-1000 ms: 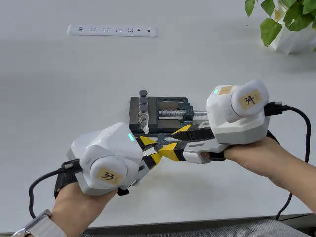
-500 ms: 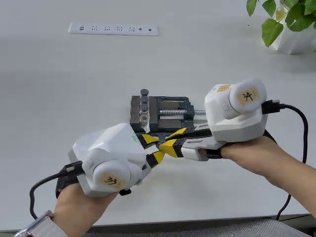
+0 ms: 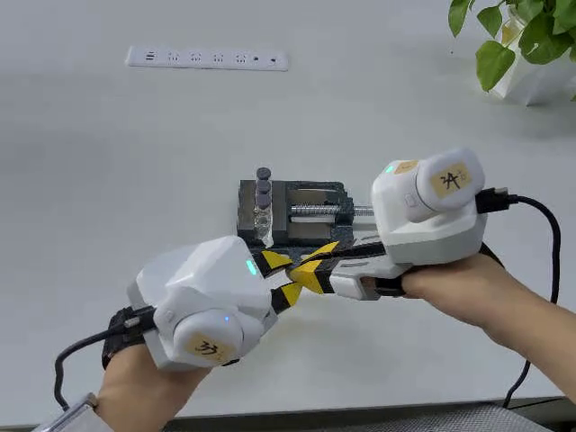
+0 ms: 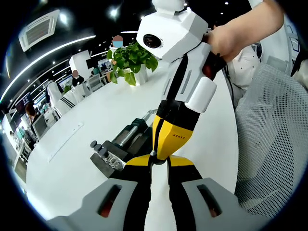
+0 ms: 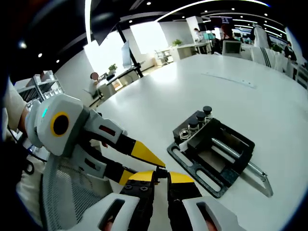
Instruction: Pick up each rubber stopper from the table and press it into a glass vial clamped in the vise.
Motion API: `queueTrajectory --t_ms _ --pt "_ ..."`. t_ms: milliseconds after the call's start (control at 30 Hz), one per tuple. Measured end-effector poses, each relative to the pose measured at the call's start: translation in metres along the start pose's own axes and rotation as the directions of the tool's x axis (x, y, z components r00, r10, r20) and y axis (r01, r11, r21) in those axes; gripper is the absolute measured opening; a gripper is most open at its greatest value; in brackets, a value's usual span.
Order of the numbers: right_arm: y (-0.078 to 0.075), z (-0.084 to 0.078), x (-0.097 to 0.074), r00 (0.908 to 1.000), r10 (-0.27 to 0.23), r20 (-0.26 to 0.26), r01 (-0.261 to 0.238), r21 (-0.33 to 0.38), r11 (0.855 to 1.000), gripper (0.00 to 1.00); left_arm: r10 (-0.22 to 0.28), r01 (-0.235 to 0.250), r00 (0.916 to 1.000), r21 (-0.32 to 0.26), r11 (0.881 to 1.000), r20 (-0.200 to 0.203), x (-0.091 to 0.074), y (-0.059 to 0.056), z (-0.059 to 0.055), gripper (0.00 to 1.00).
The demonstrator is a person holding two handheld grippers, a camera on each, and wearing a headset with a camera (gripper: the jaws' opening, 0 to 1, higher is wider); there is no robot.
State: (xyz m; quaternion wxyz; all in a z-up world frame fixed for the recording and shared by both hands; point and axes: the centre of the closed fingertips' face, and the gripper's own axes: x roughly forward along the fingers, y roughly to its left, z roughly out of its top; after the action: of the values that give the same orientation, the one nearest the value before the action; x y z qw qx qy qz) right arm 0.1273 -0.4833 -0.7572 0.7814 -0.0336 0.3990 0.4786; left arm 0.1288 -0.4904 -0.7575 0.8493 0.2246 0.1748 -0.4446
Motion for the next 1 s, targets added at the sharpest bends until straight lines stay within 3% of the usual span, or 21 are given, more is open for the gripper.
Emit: queueTrajectory --t_ms 200,467,633,733,767,833,867,933,967,1000 --pt "0.003 0.0 0.0 0.9999 0.011 -0.003 -0.011 0.001 1.0 0.04 -0.009 0.009 0.9999 0.002 1.0 0.01 0.0 0.0 0.001 0.09" --pt "0.0 0.001 -0.005 0.9992 0.037 0.013 -0.038 0.054 0.998 0.04 -0.018 0.018 0.9992 0.003 1.0 0.035 0.0 0.001 0.007 0.09" --pt "-0.003 0.005 -0.011 0.9959 0.065 0.062 -0.074 0.149 0.986 0.04 -0.023 0.023 0.9985 0.005 1.0 0.05 -0.002 0.002 0.011 0.14" --pt "-0.006 0.013 -0.017 0.9873 0.098 0.125 -0.128 0.261 0.957 0.04 -0.026 0.026 0.998 0.003 1.0 0.057 -0.004 0.004 0.012 0.13" --pt "-0.007 0.015 -0.02 0.9812 0.116 0.154 -0.16 0.313 0.936 0.04 -0.031 0.031 0.9972 -0.01 0.999 0.068 -0.005 0.004 0.014 0.12" --pt "-0.008 0.019 -0.024 0.9703 0.142 0.196 -0.206 0.361 0.909 0.04 -0.029 0.03 0.9964 -0.015 0.999 0.08 -0.008 0.005 0.017 0.11" --pt "-0.007 0.023 -0.028 0.9584 0.161 0.236 -0.248 0.409 0.878 0.04 -0.025 0.025 0.995 0.0 1.0 0.097 -0.01 0.006 0.021 0.09" --pt "-0.005 0.031 -0.034 0.9349 0.187 0.302 -0.314 0.459 0.831 0.04 -0.019 0.024 0.992 -0.034 0.999 0.125 -0.012 0.008 0.028 0.09" --pt "-0.004 0.031 -0.036 0.9301 0.191 0.314 -0.33 0.488 0.808 0.04 -0.015 0.02 0.9914 -0.037 0.999 0.13 -0.013 0.01 0.031 0.09" --pt "-0.003 0.033 -0.038 0.9224 0.194 0.334 -0.347 0.498 0.795 0.04 -0.015 0.022 0.99 -0.046 0.999 0.14 -0.013 0.01 0.033 0.09"
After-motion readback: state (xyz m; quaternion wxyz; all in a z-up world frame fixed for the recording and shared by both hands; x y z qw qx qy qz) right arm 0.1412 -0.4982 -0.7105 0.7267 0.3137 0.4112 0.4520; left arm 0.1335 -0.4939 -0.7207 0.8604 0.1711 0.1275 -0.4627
